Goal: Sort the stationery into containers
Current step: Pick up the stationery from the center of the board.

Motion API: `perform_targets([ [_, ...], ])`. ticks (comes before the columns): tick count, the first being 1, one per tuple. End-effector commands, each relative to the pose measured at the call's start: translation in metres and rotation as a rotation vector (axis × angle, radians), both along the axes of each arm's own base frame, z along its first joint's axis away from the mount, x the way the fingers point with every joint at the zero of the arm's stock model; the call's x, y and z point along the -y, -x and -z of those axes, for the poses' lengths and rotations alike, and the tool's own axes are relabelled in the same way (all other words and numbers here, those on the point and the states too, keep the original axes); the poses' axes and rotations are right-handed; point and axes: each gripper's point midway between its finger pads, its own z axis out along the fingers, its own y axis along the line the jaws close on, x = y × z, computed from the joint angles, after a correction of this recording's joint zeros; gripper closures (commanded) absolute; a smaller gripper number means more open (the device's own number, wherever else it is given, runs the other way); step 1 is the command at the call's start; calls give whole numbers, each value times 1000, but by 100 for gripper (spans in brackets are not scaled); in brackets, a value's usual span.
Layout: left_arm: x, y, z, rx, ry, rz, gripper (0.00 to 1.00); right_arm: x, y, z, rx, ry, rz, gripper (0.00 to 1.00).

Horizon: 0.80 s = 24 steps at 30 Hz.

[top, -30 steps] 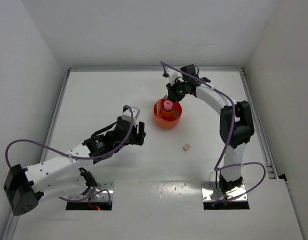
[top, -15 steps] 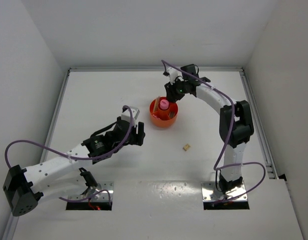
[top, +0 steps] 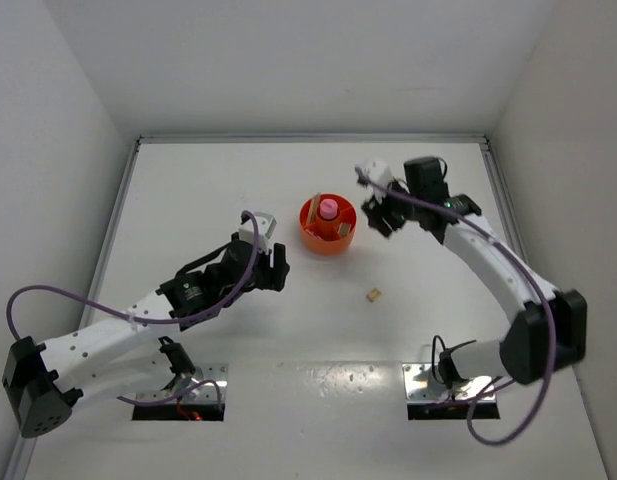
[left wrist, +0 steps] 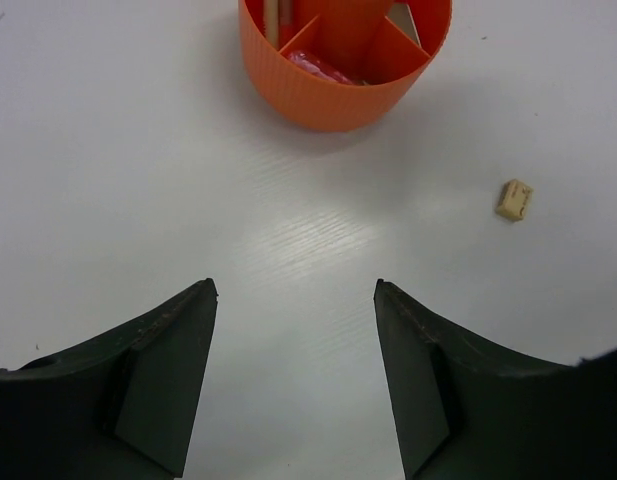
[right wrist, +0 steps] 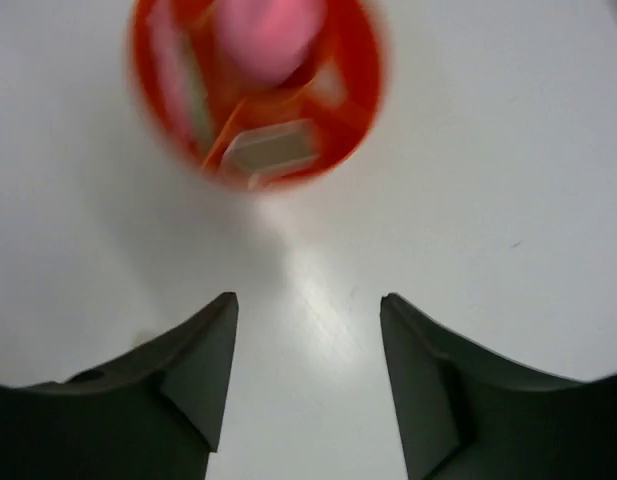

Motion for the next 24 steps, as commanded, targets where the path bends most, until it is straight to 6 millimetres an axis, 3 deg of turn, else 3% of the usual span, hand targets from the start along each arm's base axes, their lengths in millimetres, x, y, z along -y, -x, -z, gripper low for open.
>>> perform_targets([
  [1, 2, -5, -27, 56, 50, 4, 30, 9, 126, 51, -145, 142, -542, 36],
  [2, 2, -5, -27, 56, 50, 4, 30, 12, 141, 62, -71, 206, -691, 25],
  [3, 2, -5, -27, 60, 41, 8, 30, 23, 167, 89, -58, 237, -751, 25],
  [4, 2, -5, -27, 60, 41, 8, 30, 27, 172, 102, 28, 297, -865, 25],
  [5, 1, -4, -25, 55, 34, 9, 29, 35, 194, 132, 5, 310, -907, 25],
  [6, 1, -4, -25, 55, 34, 9, 29, 34, 185, 135, 93, 341, -923, 25],
  [8, 0, -3, -23, 48, 26, 9, 29, 26, 187, 140, 186, 355, -1022, 28],
  [10, -2, -3, -26, 58, 31, 0, 29, 18, 181, 138, 203, 324, -1032, 37],
  [11, -5, -3, -25, 55, 21, -8, 28, 12, 170, 127, 224, 317, -1032, 41],
  [13, -5, -3, -25, 55, 21, -8, 28, 9, 163, 133, 159, 306, -1043, 49],
  [18, -5, -3, -25, 55, 21, -8, 28, 3, 137, 127, 213, 333, -1018, 49],
  [21, -5, -3, -25, 55, 21, -8, 28, 2, 134, 135, 172, 327, -1025, 47],
  [22, -5, -3, -25, 55, 21, -8, 28, -2, 128, 130, 174, 318, -1028, 47],
  [24, -5, -3, -27, 61, 28, -8, 28, -2, 135, 139, 97, 296, -1067, 47],
])
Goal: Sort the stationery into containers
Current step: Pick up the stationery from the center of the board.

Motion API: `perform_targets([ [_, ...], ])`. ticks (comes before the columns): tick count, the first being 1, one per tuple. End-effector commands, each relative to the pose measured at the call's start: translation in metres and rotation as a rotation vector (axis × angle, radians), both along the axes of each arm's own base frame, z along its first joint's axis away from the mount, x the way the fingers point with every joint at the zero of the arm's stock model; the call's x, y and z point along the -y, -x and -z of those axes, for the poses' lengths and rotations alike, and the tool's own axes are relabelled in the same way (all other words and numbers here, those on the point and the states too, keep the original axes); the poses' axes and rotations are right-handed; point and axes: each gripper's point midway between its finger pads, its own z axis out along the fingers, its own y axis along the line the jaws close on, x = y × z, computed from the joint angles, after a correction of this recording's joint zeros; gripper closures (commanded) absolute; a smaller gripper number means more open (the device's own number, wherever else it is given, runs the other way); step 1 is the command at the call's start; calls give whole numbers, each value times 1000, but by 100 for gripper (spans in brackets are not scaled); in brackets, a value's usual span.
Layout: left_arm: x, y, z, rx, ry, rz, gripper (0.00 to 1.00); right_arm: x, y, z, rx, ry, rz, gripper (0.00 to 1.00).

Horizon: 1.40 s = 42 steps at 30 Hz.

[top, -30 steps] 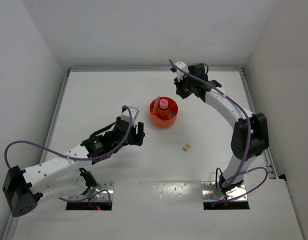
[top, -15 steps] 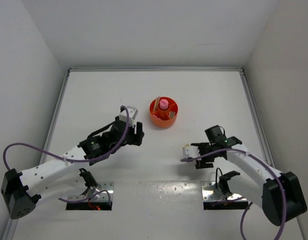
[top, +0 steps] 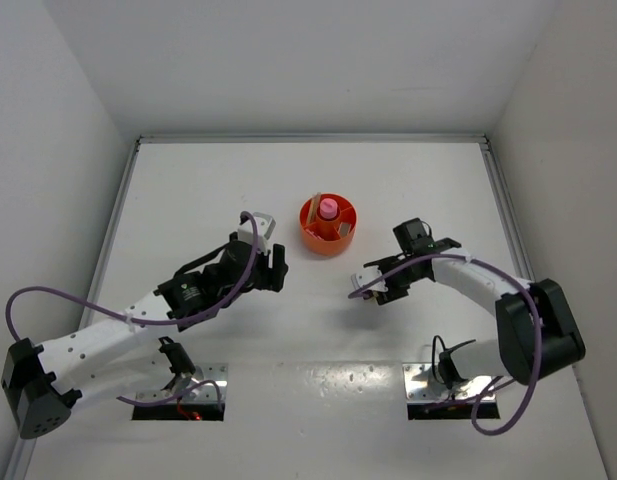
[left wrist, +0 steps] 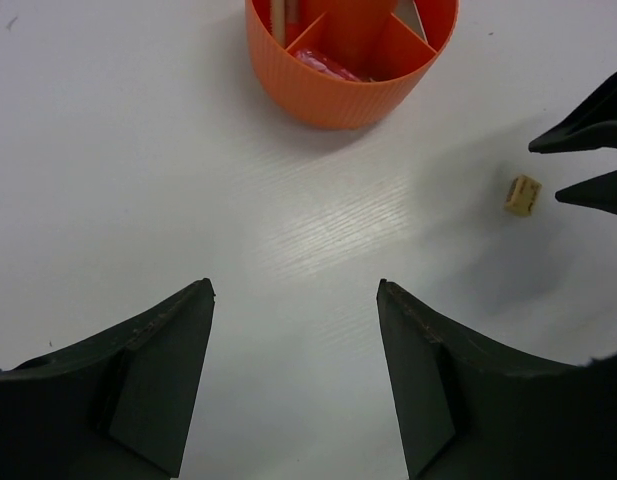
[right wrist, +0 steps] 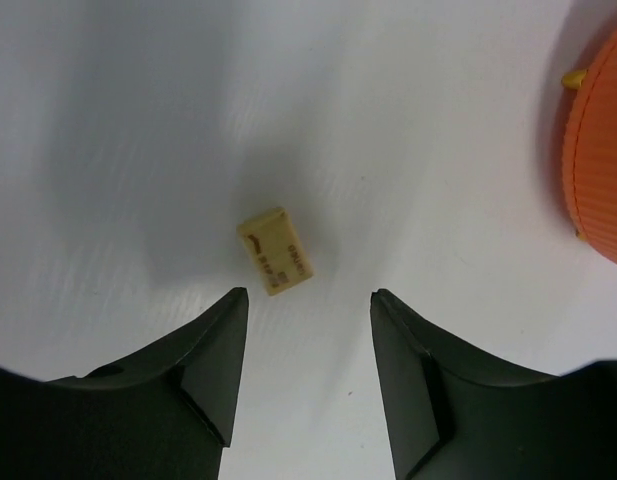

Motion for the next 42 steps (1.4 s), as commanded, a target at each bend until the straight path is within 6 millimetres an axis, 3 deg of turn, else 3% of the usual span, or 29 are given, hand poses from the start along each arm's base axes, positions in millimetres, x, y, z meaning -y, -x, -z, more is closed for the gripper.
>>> perform_targets([
  [1, -1, -4, -25, 49, 43, -11, 28, -18, -14, -14, -11, -47, -70, 47],
  [7, -4, -4, -26, 52, 40, -20, 28, -21, -9, -10, -47, -28, -146, 47],
  [15, -4, -4, -26, 52, 40, -20, 28, -11, 14, 8, -119, 37, -237, 47],
  [25, -4, -4, -23, 47, 33, -20, 28, -10, 0, 28, -67, 119, -238, 49],
  [29, -4, -4, -23, 47, 33, -20, 28, -11, 0, 35, -88, 135, -230, 55],
  [33, -4, -4, -23, 47, 33, -20, 28, -8, 2, 34, -110, 148, -210, 83],
  [36, -4, -4, -23, 47, 33, -20, 28, -15, -2, 13, -115, 100, -130, 97],
  [39, -4, -4, -23, 47, 33, -20, 28, -25, -22, -21, -121, 36, 81, 100],
  [42, -4, -4, -26, 52, 40, -20, 28, -24, -73, -66, -46, -34, 439, 100],
])
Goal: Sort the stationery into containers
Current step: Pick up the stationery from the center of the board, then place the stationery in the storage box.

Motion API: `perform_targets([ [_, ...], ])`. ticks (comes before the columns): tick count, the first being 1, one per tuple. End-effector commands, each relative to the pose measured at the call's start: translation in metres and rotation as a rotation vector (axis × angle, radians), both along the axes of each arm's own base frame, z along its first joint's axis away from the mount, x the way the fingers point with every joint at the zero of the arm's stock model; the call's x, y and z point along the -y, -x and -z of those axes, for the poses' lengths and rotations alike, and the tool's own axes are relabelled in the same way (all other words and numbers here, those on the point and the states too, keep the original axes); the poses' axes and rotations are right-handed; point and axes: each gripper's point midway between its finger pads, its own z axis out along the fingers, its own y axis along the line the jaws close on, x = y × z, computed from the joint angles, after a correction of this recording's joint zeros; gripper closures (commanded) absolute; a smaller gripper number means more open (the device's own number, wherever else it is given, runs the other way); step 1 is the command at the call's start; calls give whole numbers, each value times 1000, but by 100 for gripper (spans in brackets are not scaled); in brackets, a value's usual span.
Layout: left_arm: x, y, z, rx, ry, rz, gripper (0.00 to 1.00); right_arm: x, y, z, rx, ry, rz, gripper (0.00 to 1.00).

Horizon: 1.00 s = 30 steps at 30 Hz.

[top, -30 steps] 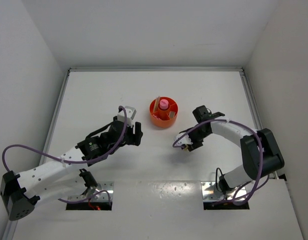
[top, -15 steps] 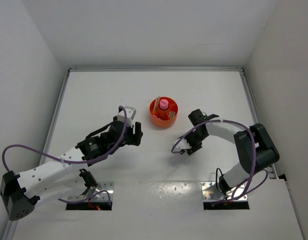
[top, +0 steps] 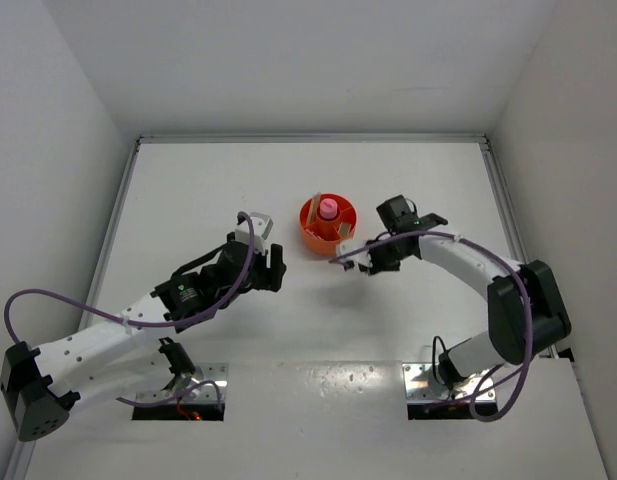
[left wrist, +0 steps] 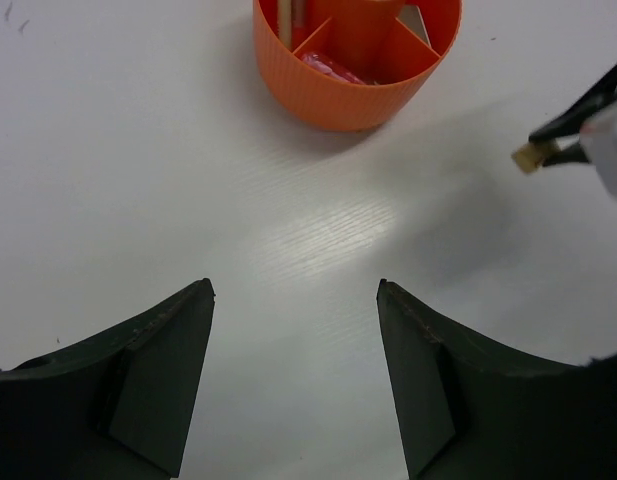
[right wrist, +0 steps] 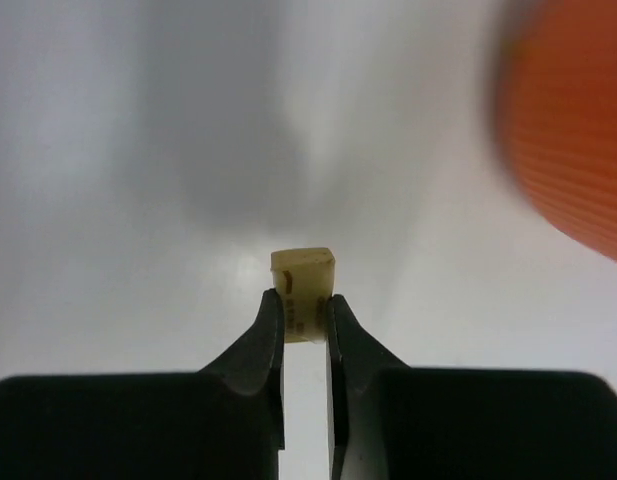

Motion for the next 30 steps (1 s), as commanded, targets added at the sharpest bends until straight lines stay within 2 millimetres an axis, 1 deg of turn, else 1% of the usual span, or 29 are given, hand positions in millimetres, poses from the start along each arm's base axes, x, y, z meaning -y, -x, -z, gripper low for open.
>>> perform_targets([
  [1, 0, -5, -22, 44, 37, -11, 28, -10, -64, -71, 123, -113, 441, 100],
  [2, 0, -5, -22, 44, 37, -11, 28, 0, -75, -81, 172, -91, 501, 100],
  [3, 0, -5, -22, 44, 37, -11, 28, 2, -83, -87, 193, -97, 547, 100],
  [4, 0, -5, -22, 44, 37, -11, 28, 5, -88, -101, 222, -133, 610, 100],
  [5, 0, -5, -22, 44, 37, -11, 28, 6, -104, -114, 303, -178, 664, 100],
  [6, 0, -5, -22, 44, 37, -11, 28, 6, -108, -120, 311, -225, 741, 100],
  [8, 0, -5, -22, 44, 37, -11, 28, 10, -122, -128, 347, -253, 833, 100],
  [9, 0, -5, -22, 44, 37, -11, 28, 6, -133, -140, 358, -279, 860, 100],
  [11, 0, -5, -22, 44, 37, -11, 28, 0, -142, -137, 305, -277, 907, 100],
  [12, 0, -5, -22, 44, 37, -11, 28, -8, -149, -131, 256, -264, 903, 100],
  [13, 0, -5, -22, 44, 37, -11, 28, -14, -155, -129, 237, -273, 909, 100],
  [14, -1, -6, -23, 47, 35, -19, 28, -23, -162, -137, 214, -316, 916, 100],
  [15, -1, -6, -23, 47, 35, -19, 28, -28, -165, -136, 194, -328, 925, 100],
  [16, -1, -6, -23, 47, 35, -19, 28, -35, -169, -127, 154, -330, 930, 100],
  [17, -1, -6, -23, 47, 35, -19, 28, -43, -177, -135, 143, -369, 943, 100],
  [19, -1, -6, -23, 47, 35, -19, 28, -51, -186, -134, 114, -388, 954, 100],
  [20, -1, -6, -23, 47, 35, -19, 28, -56, -197, -131, 107, -391, 963, 100],
  [22, -1, -6, -23, 47, 35, -19, 28, -62, -196, -122, 48, -373, 957, 100],
  [23, -1, -6, -23, 47, 35, -19, 28, -67, -201, -118, 27, -372, 960, 100],
  [25, -1, -6, -23, 47, 35, -19, 28, -73, -200, -117, -3, -388, 952, 100],
  [26, -1, -6, -23, 47, 35, -19, 28, -77, -201, -111, -30, -391, 948, 100],
  [30, -1, -6, -23, 47, 35, -19, 28, -81, -204, -98, -74, -360, 957, 99],
])
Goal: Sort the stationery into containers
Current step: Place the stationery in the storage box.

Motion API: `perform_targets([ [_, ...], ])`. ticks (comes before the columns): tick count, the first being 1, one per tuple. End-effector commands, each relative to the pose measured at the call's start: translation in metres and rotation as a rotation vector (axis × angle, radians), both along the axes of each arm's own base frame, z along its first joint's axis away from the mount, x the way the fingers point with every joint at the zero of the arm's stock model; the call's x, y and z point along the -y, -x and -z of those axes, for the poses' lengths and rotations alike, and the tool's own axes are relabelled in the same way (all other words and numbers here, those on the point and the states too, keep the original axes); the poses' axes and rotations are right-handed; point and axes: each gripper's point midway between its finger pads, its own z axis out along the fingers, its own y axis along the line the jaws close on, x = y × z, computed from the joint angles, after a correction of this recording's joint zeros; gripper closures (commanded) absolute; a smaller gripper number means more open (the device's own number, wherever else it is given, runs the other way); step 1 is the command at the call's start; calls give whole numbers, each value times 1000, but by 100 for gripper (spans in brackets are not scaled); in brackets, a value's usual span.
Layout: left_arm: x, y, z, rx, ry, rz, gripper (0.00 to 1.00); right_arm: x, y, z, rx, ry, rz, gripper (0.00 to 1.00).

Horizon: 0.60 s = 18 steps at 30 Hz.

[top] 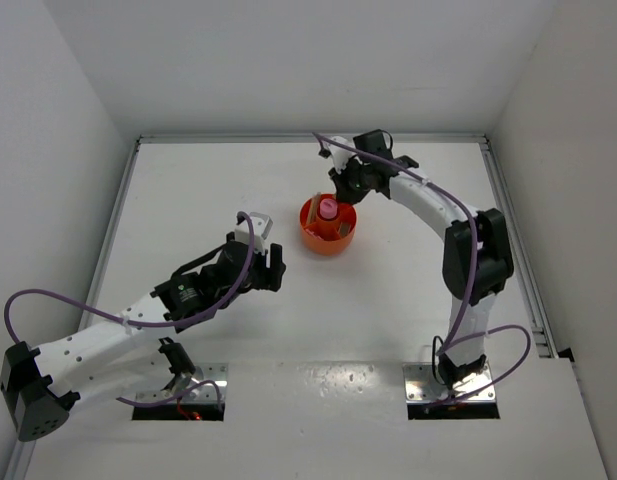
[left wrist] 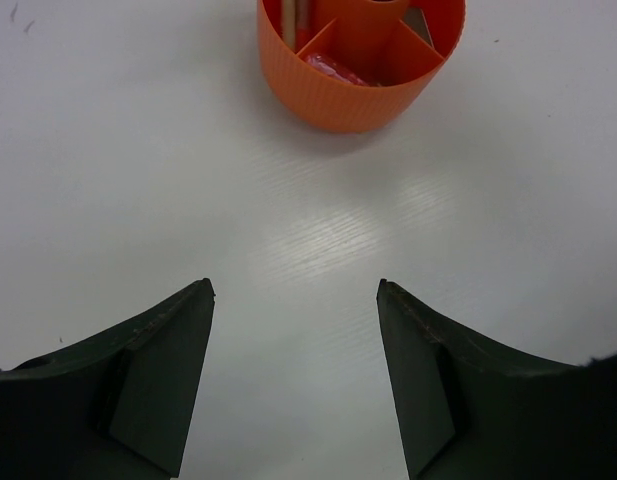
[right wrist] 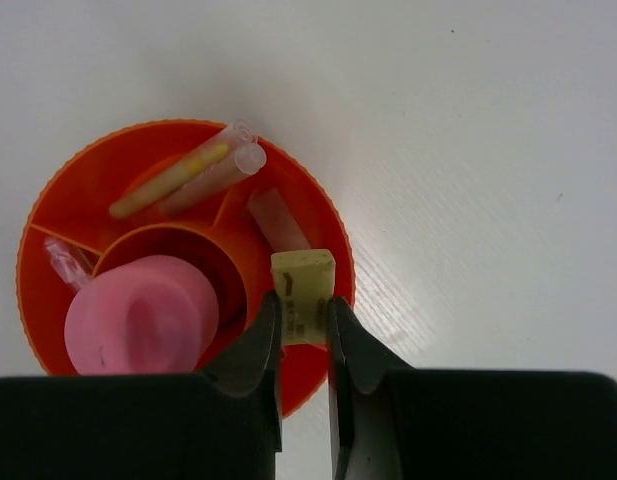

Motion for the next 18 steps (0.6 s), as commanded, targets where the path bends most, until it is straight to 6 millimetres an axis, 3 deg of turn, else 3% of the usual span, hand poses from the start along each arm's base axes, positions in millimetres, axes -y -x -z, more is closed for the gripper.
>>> perform_targets([
  [1, 0, -5, -22, 44, 37, -12, 28, -14, -8, -3, -30, -57, 0, 99],
  [6, 0, -5, -22, 44, 37, -12, 28, -21, -15, -4, -39, -79, -8, 94],
  [9, 0, -5, -22, 44, 37, -12, 28, -16, -15, 8, -70, -67, 3, 81],
  [10, 0, -5, -22, 44, 37, -12, 28, -16, -15, 9, -70, -67, 3, 71],
  [12, 0, -5, -22, 44, 37, -12, 28, -14, -13, 13, -78, -56, 9, 65],
  [16, 0, -5, -22, 44, 37, -12, 28, -13, -11, -14, -17, -81, 7, 53],
  [18, 0, -5, -22, 44, 37, -12, 28, -13, -10, -25, 3, -96, 12, 53],
])
